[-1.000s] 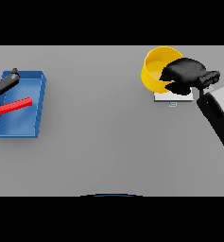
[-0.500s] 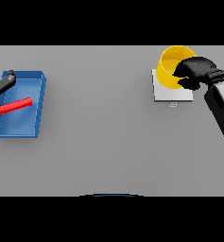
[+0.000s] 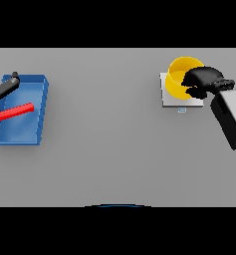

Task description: Pick up the red beaker and tilt it to pour out 1 green nut into yellow bowl. Pick up the yellow bowl and place it on the metallic measuring scale.

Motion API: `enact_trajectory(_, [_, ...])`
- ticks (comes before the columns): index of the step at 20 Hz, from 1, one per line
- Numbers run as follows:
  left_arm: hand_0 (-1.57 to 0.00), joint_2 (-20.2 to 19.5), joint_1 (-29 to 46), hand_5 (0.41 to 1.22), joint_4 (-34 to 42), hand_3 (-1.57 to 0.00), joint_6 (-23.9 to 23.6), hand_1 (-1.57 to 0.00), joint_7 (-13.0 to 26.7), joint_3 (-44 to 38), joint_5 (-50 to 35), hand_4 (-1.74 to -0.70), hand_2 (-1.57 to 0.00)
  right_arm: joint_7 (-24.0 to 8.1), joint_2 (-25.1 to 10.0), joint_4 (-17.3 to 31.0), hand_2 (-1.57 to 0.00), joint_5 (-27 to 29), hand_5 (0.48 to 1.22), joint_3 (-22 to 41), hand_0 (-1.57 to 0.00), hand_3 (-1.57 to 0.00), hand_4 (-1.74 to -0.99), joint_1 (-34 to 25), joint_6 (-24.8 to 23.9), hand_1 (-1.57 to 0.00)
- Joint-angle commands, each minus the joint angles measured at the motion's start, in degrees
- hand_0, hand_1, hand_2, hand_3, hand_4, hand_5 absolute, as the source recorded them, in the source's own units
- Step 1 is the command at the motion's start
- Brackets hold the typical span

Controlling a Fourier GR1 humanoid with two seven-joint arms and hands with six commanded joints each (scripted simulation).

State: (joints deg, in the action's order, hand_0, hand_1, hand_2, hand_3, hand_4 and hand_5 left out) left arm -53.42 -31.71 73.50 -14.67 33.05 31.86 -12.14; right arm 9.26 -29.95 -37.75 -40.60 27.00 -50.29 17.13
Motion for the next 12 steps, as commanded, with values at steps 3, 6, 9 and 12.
enact_trajectory(3, [0.00,-0.36,-0.42,0.740,-0.03,0.00,0.46,0.00,0.03,-0.13,-0.04,-0.81,0.00,0.08,0.27,1.32,-1.57,0.85,1.221,-0.01,-1.54,-1.17,-1.728,-0.59,0.82,-1.41])
enact_trajectory(6, [0.00,0.29,-0.07,0.744,-0.46,0.00,0.29,0.00,0.38,0.28,0.09,-0.81,0.00,-0.53,0.72,2.64,-1.13,1.52,1.053,-0.52,-1.22,-0.82,-1.548,-1.00,1.57,-1.08])
enact_trajectory(9, [0.00,0.57,-1.23,0.742,-1.54,0.00,1.04,0.00,0.05,0.16,0.15,-0.81,0.00,0.24,0.74,4.03,-0.69,1.40,0.887,-0.47,-0.62,-0.67,-1.444,-1.89,2.49,-0.55])
enact_trajectory(12, [0.00,1.13,-1.28,0.739,-2.18,0.00,0.85,0.00,-0.51,0.08,0.11,-0.81,0.00,1.78,0.80,5.86,-0.45,0.99,0.799,-0.26,-0.32,-0.57,-1.397,-2.76,2.55,-0.28])
